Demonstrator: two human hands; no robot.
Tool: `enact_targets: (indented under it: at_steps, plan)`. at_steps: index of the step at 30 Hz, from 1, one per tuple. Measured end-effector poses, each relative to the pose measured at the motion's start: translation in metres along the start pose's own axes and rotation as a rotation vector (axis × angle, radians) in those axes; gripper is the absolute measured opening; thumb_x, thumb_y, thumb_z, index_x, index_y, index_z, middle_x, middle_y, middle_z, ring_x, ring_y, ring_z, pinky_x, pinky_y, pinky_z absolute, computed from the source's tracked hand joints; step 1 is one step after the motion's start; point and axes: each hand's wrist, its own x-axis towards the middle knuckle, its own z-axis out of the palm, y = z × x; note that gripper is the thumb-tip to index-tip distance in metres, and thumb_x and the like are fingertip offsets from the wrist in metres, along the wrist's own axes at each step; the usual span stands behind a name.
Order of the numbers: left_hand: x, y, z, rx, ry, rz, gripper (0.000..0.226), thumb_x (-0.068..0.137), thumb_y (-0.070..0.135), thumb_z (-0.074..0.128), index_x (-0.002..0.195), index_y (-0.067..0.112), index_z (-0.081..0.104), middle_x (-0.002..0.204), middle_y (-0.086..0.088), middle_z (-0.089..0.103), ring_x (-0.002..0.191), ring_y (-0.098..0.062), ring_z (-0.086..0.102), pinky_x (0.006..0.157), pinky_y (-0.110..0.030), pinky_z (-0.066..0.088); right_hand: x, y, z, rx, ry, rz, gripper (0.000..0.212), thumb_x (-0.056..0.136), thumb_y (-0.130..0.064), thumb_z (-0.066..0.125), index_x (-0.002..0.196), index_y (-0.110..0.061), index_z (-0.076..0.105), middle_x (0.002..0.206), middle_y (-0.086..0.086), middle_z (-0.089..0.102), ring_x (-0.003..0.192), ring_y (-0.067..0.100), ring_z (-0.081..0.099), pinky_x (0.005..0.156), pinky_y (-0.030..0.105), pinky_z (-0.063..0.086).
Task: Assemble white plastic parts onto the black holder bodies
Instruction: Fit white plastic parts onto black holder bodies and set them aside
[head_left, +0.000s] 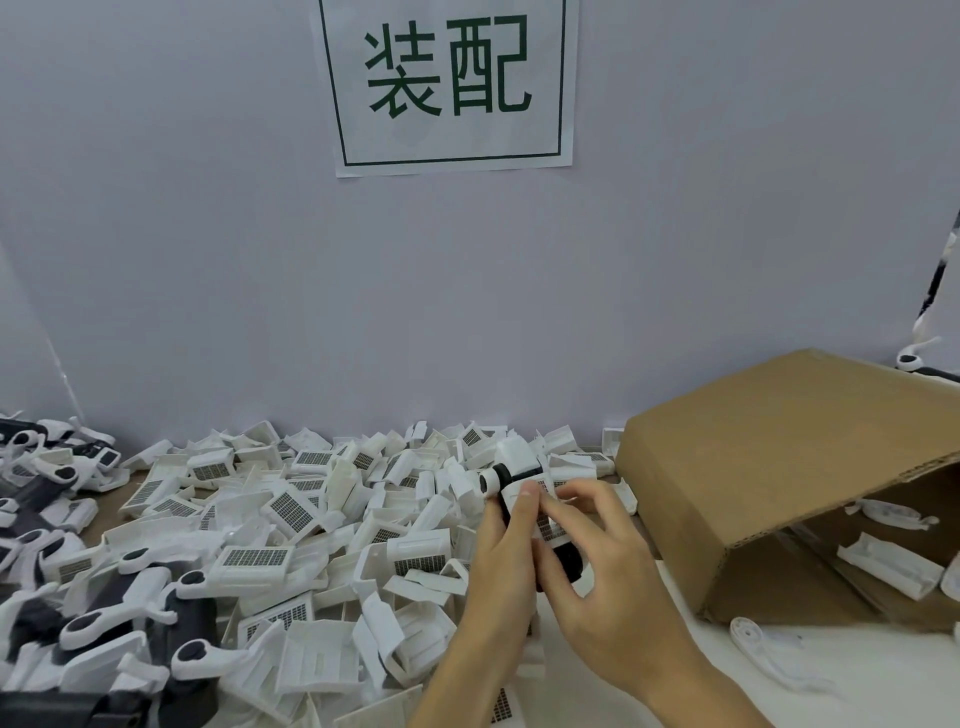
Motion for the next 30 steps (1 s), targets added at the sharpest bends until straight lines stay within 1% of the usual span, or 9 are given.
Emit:
enact_targets:
  at_steps: [3, 7, 11, 13, 17, 20, 24, 28, 30]
  plan:
    - [0.000, 0.002, -0.006, 0.056, 0.045, 0.056, 0.022, 0.087, 0.062, 0.057, 0.097, 0.050, 0.072, 0.098, 0.030, 0.072, 0.094, 0.012, 0.067, 0.082, -0.023, 0.051, 0.000, -0.003, 0.001, 0.174, 0.056, 0.100, 0.035, 0.095, -0.033, 0.051, 0.128, -0.035, 0.063, 0.121, -0.019, 0.057, 0.121, 0.010, 0.055, 0.093, 0.017, 0.046]
    - [0.002, 0.002, -0.004, 0.013, 0.088, 0.032, 0.028, 0.099, 0.051, 0.052, 0.102, 0.036, 0.075, 0.102, 0.004, 0.078, 0.099, -0.016, 0.074, 0.088, -0.039, 0.057, 0.004, -0.001, 0.000, 0.425, 0.139, 0.384, 0.010, 0.101, -0.028, 0.057, 0.102, -0.030, 0.066, 0.099, -0.014, 0.072, 0.097, 0.009, 0.068, 0.081, 0.024, 0.053]
    - [0.000, 0.003, 0.001, 0.017, 0.024, 0.026, 0.026, 0.098, 0.046, 0.056, 0.107, 0.028, 0.072, 0.102, -0.004, 0.078, 0.096, -0.020, 0.075, 0.074, -0.029, 0.060, 0.006, 0.002, -0.004, 0.612, -0.028, 0.509, 0.034, 0.100, -0.038, 0.050, 0.101, -0.016, 0.076, 0.102, 0.003, 0.076, 0.103, 0.023, 0.070, 0.093, 0.042, 0.054]
    - [0.000, 0.002, 0.001, 0.066, -0.027, 0.046, 0.026, 0.095, 0.047, 0.059, 0.102, 0.026, 0.073, 0.101, -0.005, 0.077, 0.094, -0.020, 0.075, 0.069, -0.025, 0.059, 0.006, -0.003, -0.006, 0.733, -0.038, 0.555, 0.043, 0.092, -0.048, 0.050, 0.105, -0.018, 0.078, 0.106, 0.005, 0.077, 0.106, 0.020, 0.071, 0.094, 0.038, 0.055]
    - [-0.001, 0.003, 0.002, 0.131, -0.101, 0.096, 0.028, 0.096, 0.043, 0.057, 0.104, 0.023, 0.074, 0.100, -0.007, 0.077, 0.091, -0.021, 0.075, 0.067, -0.027, 0.059, 0.010, -0.009, -0.010, 0.851, 0.047, 0.648, 0.038, 0.086, -0.050, 0.055, 0.096, -0.023, 0.081, 0.099, 0.008, 0.078, 0.095, 0.021, 0.075, 0.071, 0.025, 0.059]
    - [-0.001, 0.003, 0.003, 0.155, -0.141, 0.111, 0.035, 0.095, 0.043, 0.055, 0.107, 0.015, 0.073, 0.094, -0.006, 0.078, 0.084, -0.018, 0.075, 0.065, -0.023, 0.057, 0.012, -0.011, -0.013, 0.904, 0.078, 0.711, 0.039, 0.081, -0.050, 0.060, 0.091, -0.018, 0.081, 0.096, 0.012, 0.078, 0.090, 0.023, 0.076, 0.061, 0.026, 0.058]
    - [-0.003, 0.004, 0.008, 0.142, -0.133, 0.101, 0.041, 0.084, 0.049, 0.058, 0.099, 0.015, 0.075, 0.090, -0.007, 0.077, 0.080, -0.014, 0.075, 0.063, -0.019, 0.056, 0.014, -0.010, -0.014, 0.937, 0.104, 0.736, 0.043, 0.076, -0.051, 0.067, 0.092, -0.014, 0.081, 0.096, 0.015, 0.077, 0.091, 0.027, 0.076, 0.065, 0.031, 0.060]
    - [-0.004, 0.005, 0.010, 0.136, -0.083, 0.075, 0.046, 0.082, 0.054, 0.057, 0.098, 0.015, 0.076, 0.092, -0.009, 0.077, 0.085, -0.020, 0.075, 0.068, -0.024, 0.059, 0.014, -0.013, -0.014, 0.934, 0.113, 0.717, 0.036, 0.079, -0.047, 0.068, 0.089, -0.015, 0.082, 0.092, 0.015, 0.078, 0.085, 0.026, 0.076, 0.062, 0.031, 0.060]
    - [-0.006, 0.008, 0.011, 0.137, -0.066, 0.064, 0.050, 0.082, 0.056, 0.057, 0.096, 0.011, 0.076, 0.094, -0.015, 0.076, 0.089, -0.029, 0.074, 0.076, -0.036, 0.060, 0.014, -0.014, -0.014, 0.926, 0.126, 0.724, 0.037, 0.079, -0.047, 0.068, 0.085, -0.013, 0.082, 0.088, 0.015, 0.077, 0.079, 0.026, 0.077, 0.057, 0.031, 0.059]
